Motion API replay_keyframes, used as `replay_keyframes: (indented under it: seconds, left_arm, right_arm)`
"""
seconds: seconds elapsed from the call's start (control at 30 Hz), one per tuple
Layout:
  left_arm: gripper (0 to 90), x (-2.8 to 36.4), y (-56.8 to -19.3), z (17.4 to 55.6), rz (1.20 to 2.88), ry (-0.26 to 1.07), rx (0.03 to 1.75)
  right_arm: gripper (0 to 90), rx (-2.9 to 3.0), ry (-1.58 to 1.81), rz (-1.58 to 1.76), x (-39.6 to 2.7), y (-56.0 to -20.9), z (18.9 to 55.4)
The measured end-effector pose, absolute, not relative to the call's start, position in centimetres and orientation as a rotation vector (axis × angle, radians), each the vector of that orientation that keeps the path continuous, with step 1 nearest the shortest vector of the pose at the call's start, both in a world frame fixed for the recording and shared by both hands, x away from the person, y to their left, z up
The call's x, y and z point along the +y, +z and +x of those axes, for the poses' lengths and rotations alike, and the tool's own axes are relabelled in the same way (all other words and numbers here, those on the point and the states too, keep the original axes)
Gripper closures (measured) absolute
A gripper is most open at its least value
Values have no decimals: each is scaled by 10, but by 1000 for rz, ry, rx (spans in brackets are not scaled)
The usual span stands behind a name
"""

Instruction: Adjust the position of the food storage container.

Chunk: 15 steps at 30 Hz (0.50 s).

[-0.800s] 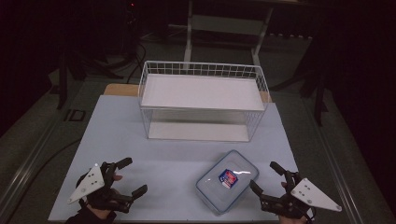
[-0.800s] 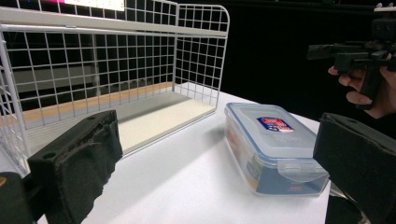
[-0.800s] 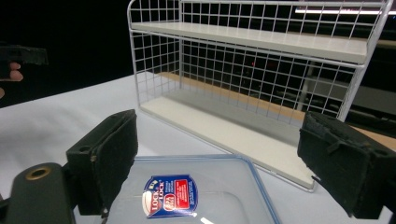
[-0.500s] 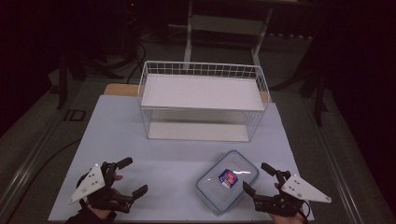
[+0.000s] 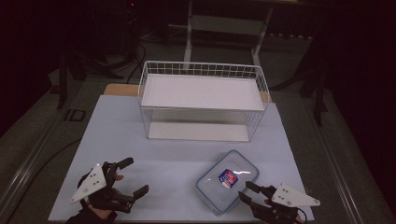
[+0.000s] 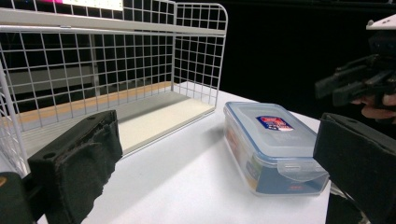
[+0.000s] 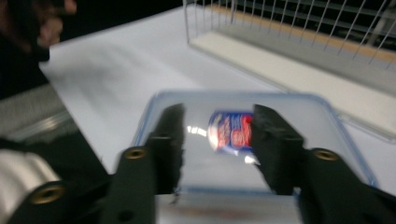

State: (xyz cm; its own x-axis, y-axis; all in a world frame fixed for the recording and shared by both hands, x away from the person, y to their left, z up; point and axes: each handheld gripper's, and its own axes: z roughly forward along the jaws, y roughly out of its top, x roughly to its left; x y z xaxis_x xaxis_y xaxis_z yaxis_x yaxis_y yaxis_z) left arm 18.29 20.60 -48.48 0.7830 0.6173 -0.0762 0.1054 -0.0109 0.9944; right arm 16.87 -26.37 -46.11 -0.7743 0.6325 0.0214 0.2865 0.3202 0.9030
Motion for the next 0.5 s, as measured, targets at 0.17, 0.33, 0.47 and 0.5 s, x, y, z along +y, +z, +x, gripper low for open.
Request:
replay_keyframes:
  seconds: [0.17,0.33,0.47,0.5]
  left_arm:
    - [9,206,-485,183,1565,456,598]
    - [9,205,-485,182,1564,451,592]
    - [9,205,-485,182,1565,449,590]
    - [9,205,-485,182,1566,450,591]
  right_arm:
    - [756,2357,1405,823,-264,-470,163]
    - [899,2497,1332,790,-263,-484,164]
    - [900,2569,1273,750,-256,-494,164]
    - [900,2577,1259,736,-254,-495,164]
